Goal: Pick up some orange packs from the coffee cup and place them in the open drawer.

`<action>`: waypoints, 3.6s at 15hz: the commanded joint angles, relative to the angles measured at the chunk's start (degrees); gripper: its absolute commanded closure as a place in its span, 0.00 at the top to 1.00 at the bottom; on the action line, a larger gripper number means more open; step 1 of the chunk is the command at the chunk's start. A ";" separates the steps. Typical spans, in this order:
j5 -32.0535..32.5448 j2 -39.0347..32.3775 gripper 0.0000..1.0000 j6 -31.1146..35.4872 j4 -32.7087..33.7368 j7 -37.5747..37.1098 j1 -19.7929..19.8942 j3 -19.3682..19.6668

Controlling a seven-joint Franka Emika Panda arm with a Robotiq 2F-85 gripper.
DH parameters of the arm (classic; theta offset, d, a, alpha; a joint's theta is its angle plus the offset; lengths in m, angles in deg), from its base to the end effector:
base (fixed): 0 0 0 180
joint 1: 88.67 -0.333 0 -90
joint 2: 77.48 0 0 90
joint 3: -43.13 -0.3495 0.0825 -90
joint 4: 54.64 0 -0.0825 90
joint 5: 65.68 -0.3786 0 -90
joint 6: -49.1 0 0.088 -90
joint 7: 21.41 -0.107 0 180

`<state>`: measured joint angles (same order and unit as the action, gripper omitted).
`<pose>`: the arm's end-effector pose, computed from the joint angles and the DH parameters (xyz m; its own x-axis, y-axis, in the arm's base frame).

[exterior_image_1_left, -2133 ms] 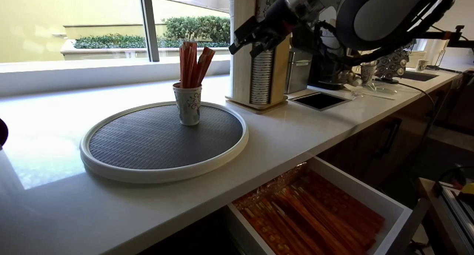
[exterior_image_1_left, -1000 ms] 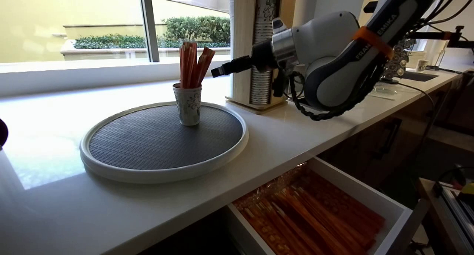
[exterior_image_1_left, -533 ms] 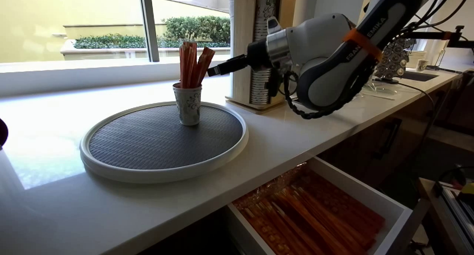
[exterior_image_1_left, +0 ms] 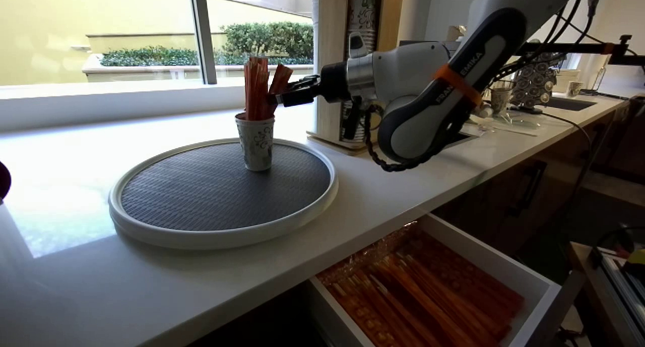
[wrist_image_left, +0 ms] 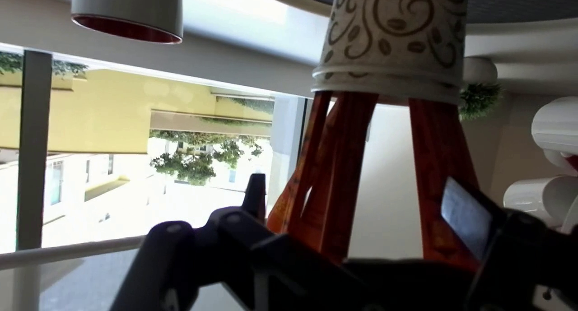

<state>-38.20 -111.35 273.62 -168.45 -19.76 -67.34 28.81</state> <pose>0.6471 -0.0472 0.3722 0.1695 0.1986 0.9653 0.2375 -0.9588 0.1555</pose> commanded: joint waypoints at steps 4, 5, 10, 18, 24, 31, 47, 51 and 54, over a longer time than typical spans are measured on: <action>6.37 -9.30 1.00 7.83 12.29 -1.20 -7.46 7.89; 6.74 -10.41 1.00 8.61 13.88 -1.00 -8.25 8.75; 6.56 -14.87 0.73 11.40 20.31 -1.66 -10.60 11.62; 6.40 -18.35 0.14 13.86 24.97 -3.18 -12.15 13.69; 5.49 -18.60 0.02 15.11 25.07 -4.02 -12.99 14.14; 2.86 -15.93 0.02 17.68 22.81 -4.53 -13.53 14.49; -7.32 -8.48 0.02 18.48 13.93 -6.01 -13.15 15.33; -10.27 -6.49 0.02 19.00 10.07 -5.65 -13.46 15.23; -11.37 -5.47 0.02 18.13 10.12 -4.51 -11.91 12.77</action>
<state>-47.39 -119.41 290.64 -155.33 -25.53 -79.91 43.29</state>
